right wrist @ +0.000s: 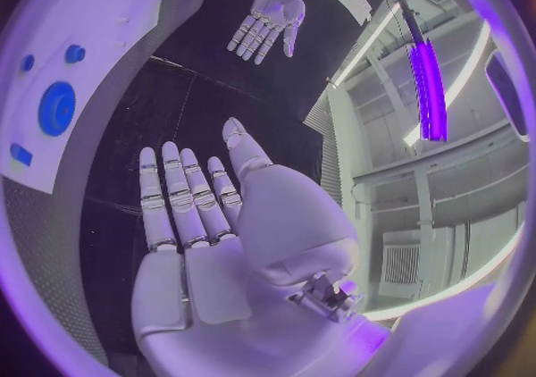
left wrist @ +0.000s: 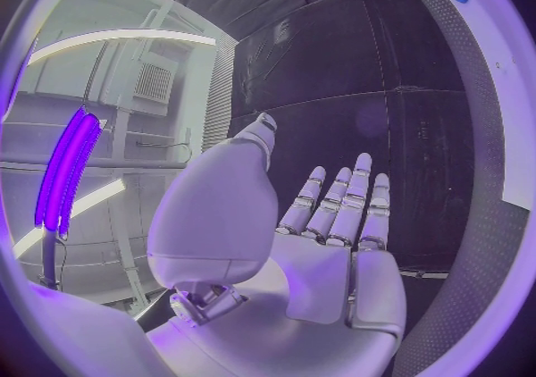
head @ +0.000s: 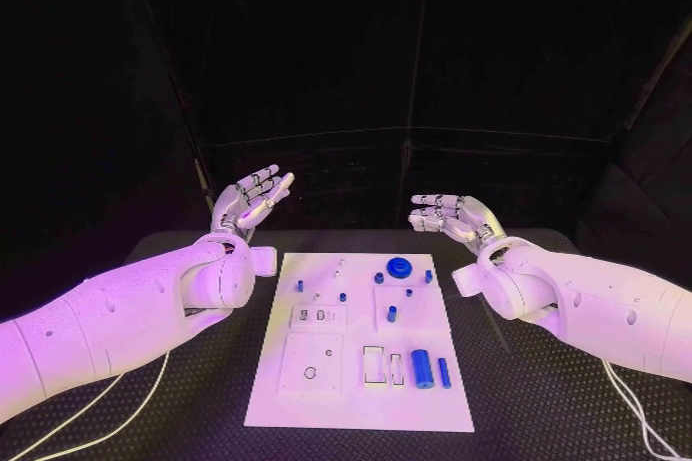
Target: Assemble the parts on the task board
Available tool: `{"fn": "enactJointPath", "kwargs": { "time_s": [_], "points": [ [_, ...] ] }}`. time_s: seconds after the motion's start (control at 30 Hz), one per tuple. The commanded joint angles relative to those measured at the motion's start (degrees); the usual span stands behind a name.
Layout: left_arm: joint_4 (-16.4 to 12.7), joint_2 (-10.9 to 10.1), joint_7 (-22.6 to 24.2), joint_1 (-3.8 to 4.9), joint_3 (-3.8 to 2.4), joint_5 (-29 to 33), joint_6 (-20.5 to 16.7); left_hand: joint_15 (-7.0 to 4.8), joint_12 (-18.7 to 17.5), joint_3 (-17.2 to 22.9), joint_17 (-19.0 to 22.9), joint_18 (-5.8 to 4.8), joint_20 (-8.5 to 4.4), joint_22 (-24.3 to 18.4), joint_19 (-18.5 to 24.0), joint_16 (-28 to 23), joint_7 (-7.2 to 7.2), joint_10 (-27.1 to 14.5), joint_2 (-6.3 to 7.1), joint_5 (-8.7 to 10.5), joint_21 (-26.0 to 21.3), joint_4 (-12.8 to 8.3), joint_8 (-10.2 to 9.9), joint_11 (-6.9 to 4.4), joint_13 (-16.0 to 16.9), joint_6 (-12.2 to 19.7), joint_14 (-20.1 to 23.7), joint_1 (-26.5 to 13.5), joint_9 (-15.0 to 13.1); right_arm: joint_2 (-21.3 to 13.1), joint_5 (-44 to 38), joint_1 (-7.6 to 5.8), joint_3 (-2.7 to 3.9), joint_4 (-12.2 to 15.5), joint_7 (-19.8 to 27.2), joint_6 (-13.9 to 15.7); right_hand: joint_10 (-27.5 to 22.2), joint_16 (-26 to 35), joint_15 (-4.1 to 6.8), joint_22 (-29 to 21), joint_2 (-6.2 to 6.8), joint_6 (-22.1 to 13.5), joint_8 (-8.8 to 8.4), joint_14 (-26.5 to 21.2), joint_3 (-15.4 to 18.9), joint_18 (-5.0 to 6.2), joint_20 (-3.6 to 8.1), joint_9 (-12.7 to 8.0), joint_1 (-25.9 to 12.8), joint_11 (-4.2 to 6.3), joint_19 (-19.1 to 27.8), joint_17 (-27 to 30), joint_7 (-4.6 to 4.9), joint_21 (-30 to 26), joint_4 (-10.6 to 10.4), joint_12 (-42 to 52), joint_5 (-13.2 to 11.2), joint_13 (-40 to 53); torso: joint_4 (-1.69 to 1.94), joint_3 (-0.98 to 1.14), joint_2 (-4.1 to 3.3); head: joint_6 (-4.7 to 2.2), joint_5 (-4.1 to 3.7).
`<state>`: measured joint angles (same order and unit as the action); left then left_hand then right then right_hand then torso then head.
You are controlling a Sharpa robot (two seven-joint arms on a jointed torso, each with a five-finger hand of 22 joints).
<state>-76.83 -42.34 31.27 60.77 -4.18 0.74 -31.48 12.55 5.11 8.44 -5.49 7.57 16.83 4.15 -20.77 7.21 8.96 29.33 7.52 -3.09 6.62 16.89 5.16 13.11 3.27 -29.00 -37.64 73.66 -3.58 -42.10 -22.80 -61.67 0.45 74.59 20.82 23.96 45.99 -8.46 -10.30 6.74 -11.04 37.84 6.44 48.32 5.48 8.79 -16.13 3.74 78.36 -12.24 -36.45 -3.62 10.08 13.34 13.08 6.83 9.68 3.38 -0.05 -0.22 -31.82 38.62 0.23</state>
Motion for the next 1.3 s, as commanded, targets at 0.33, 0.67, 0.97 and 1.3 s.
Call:
{"fn": "enactJointPath", "kwargs": {
  "time_s": [0.33, 0.67, 0.97, 1.3],
  "points": [
    [-6.22, -3.96, 1.21, 0.03, -0.06, -2.23, 5.27, -5.6, 4.65, -0.37, -3.51, 3.18, -3.48, 5.2, -31.92, 7.24, 3.56, 26.5, -3.28, 0.2, 13.37, -2.16, 3.32, -3.36, 0.7, -21.2, -24.32, 3.87, -1.03, 0.07, -33.82, -2.24, 1.91, 0.26, -10.72, -2.02, 22.58, -6.01, 8.26, 6.73, 4.37, 19.63, 0.3, 30.22, -5.64, 1.83, 7.32, 0.13, 2.7, 5.83, -18.88, -3.07, 0.55, 15.48, 3.57, -0.15, 1.04, 0.43, 0.46, -0.24, -3.68, -0.45, -0.42],
    [-14.49, -8.02, -0.43, -0.1, -0.06, -4.76, 8.64, -6.48, 3.35, -1.79, -4.84, 2.96, -4.51, 5.08, -34.93, 6.72, 3.11, 28.83, -2.87, 0.24, 14.01, -3.41, 2.39, -3.96, 0.46, -23.05, -27.14, 4.48, -0.43, -0.05, -56.28, -5.11, 2.69, 3.14, -19.72, -6.58, 26.59, -23.41, 10.98, 16.0, 6.96, 23.19, -1.83, 37.95, -7.33, 1.55, 11.24, 0.02, 0.25, 7.88, -22.98, -14.68, -0.99, 31.21, 3.57, -3.16, 3.29, 0.45, 1.15, -0.77, -7.58, -1.31, -1.75],
    [-17.12, -8.94, -1.07, -0.16, -0.07, -4.94, 9.68, -6.48, 3.16, -1.95, -4.91, 2.95, -4.53, 5.04, -35.05, 6.54, 3.1, 28.89, -2.81, 0.23, 13.99, -3.45, 2.26, -3.96, 0.44, -23.11, -27.15, 4.44, -0.38, 1.22, -76.69, -5.68, 2.75, 6.01, -25.21, -10.67, 22.65, -35.09, 10.25, 17.96, 9.15, 23.36, -2.61, 38.04, -7.88, 1.7, 10.98, 0.02, -2.66, 7.43, -23.35, -23.98, -1.24, 34.72, 3.37, -3.25, 3.45, 0.36, 1.48, -0.9, -9.63, -1.67, -2.19],
    [-16.96, -8.82, -1.34, -0.18, -0.08, -4.96, 10.19, -6.49, 3.03, -2.04, -4.98, 2.95, -4.55, 5.01, -35.21, 6.39, 3.08, 28.98, -2.85, 0.23, 14.01, -3.49, 2.16, -3.97, 0.45, -23.19, -27.16, 4.45, -0.35, 2.45, -85.19, -5.74, 2.74, 6.43, -26.52, -13.3, 20.98, -49.48, 10.34, 19.56, 10.32, 22.81, -2.62, 37.92, -9.99, 1.75, 10.85, 0.05, -3.99, 7.47, -23.7, -39.43, -1.99, 37.87, 3.09, -3.08, 3.52, 0.57, 1.5, -1.02, -10.84, -1.73, -2.57]
  ]
}}
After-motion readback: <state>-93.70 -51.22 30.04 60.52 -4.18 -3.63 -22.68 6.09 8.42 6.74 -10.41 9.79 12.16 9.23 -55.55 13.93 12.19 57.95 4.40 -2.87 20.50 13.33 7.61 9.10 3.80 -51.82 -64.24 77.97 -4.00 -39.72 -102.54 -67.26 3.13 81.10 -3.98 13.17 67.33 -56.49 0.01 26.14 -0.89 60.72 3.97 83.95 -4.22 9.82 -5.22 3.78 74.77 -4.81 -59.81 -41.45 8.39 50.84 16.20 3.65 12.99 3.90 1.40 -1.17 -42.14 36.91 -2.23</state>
